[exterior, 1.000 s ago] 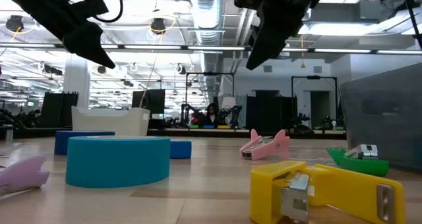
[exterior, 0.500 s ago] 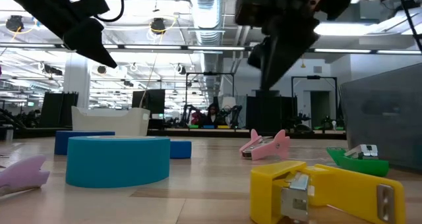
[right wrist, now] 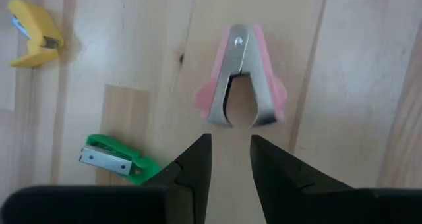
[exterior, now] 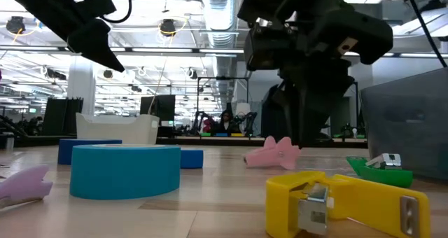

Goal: Pick and place Stapler, Stapler remover, tape
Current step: Put the pink staple remover into the bottom white bin

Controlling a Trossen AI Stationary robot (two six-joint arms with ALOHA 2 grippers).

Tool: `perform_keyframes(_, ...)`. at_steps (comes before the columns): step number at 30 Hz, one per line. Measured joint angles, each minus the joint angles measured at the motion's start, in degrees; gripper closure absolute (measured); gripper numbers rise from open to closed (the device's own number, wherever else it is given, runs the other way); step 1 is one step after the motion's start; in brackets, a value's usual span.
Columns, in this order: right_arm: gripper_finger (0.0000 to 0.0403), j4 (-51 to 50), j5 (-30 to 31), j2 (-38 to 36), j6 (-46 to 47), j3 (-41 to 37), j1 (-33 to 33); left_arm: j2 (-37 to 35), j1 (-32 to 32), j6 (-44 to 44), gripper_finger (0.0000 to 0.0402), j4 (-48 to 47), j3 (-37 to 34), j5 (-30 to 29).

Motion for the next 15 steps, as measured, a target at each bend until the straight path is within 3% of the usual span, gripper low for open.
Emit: perform_keyframes(15, 0.0296, 0.9, 4.0, -0.5, 2.6, 0.0, -0.7, 0.0, 0.0, 0.0, 0.0399, 0.0, 0.0, 0.0)
